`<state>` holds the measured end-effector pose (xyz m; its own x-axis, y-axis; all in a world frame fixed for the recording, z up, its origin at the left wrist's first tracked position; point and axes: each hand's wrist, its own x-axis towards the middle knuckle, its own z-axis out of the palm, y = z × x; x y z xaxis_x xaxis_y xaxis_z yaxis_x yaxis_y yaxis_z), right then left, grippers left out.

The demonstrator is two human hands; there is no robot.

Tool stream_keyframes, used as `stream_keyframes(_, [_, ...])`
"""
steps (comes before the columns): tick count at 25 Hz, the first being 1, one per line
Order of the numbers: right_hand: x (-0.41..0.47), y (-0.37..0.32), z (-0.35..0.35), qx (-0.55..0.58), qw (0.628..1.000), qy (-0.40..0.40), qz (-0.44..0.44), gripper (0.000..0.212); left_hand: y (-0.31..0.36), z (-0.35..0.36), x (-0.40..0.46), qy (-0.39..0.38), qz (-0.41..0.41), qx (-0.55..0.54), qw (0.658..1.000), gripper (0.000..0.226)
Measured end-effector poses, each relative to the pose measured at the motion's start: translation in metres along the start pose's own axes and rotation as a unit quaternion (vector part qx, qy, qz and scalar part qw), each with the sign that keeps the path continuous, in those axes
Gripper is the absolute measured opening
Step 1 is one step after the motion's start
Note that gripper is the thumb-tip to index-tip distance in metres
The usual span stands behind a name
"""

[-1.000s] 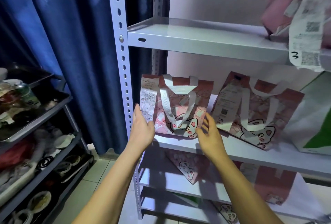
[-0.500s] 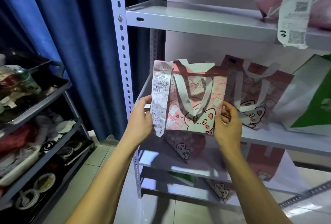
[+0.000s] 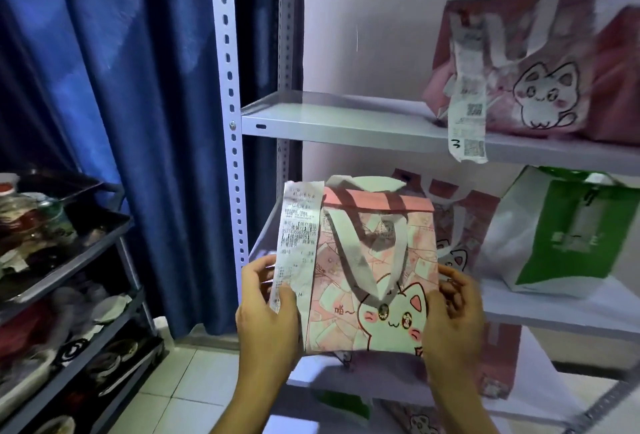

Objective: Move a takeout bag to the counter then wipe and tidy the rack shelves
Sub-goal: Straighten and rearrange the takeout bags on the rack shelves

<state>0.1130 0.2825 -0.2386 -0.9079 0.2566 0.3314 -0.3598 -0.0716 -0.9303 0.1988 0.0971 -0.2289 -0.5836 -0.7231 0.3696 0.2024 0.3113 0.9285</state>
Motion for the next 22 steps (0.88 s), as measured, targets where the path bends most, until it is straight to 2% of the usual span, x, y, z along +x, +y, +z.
stream_keyframes(7, [-0.002, -0.049, -0.002, 0.05, 0.991, 0.046, -0.118, 0.038, 0.053, -0.009, 0.001, 0.039, 0.1, -0.055, 0.993, 0.041])
stream_keyframes(11, [0.02, -0.091, 0.008, 0.066, 0.972, 0.053, -0.218, 0.031, 0.093, -0.009, 0.025, 0.043, 0.162, -0.087, 0.982, 0.039])
stream_keyframes(14, [0.042, -0.127, 0.023, 0.098, 0.96, 0.048, -0.259, 0.03, 0.128, -0.008, 0.05, 0.051, 0.219, -0.099, 0.969, 0.038])
stream_keyframes(18, [0.078, -0.173, 0.048, 0.118, 0.941, 0.044, -0.315, 0.025, 0.162, -0.005, 0.092, 0.065, 0.277, -0.071, 0.956, 0.042])
stream_keyframes(22, [0.123, -0.194, 0.078, 0.107, 0.948, 0.032, -0.298, 0.023, 0.179, 0.011, 0.136, 0.061, 0.284, -0.009, 0.957, 0.049])
